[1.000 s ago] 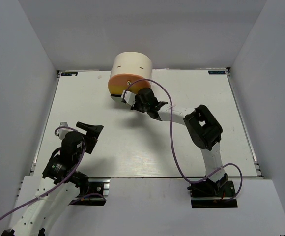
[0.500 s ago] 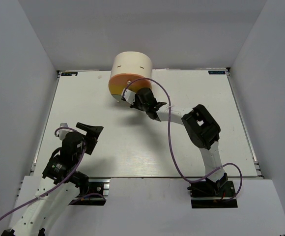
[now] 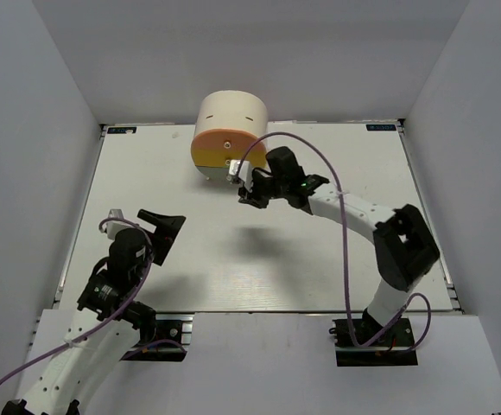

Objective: Organize the makeup

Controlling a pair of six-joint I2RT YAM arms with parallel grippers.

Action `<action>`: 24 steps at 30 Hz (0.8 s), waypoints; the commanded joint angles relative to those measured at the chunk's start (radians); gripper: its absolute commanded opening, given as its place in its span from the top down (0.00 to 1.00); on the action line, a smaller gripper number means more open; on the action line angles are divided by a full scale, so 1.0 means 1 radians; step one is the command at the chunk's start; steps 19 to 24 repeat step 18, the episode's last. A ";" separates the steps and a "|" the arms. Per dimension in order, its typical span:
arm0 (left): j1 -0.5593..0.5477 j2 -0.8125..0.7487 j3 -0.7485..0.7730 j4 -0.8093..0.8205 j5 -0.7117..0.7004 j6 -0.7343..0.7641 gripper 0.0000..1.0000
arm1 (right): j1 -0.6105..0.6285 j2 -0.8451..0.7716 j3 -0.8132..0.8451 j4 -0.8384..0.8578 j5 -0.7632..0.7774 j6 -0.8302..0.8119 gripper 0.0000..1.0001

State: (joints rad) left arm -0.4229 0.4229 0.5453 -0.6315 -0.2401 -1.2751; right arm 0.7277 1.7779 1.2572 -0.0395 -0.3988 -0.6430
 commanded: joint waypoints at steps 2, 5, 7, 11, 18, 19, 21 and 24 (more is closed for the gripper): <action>-0.005 0.014 0.007 0.131 0.030 0.124 0.02 | -0.069 -0.133 0.008 -0.128 -0.184 0.193 0.69; -0.005 0.031 0.019 0.193 0.045 0.207 0.02 | -0.108 -0.199 0.010 -0.128 -0.114 0.313 0.68; -0.005 0.060 0.030 0.230 0.065 0.268 0.02 | -0.123 -0.262 -0.005 -0.088 0.013 0.391 0.68; -0.005 0.112 0.053 0.283 0.107 0.342 0.02 | -0.132 -0.386 -0.090 0.010 0.242 0.463 0.43; -0.005 0.140 0.004 0.403 0.182 0.364 0.02 | -0.134 -0.466 -0.139 -0.022 0.333 0.467 0.37; -0.005 0.140 0.004 0.403 0.182 0.364 0.02 | -0.134 -0.466 -0.139 -0.022 0.333 0.467 0.37; -0.005 0.140 0.004 0.403 0.182 0.364 0.02 | -0.134 -0.466 -0.139 -0.022 0.333 0.467 0.37; -0.005 0.140 0.004 0.403 0.182 0.364 0.02 | -0.134 -0.466 -0.139 -0.022 0.333 0.467 0.37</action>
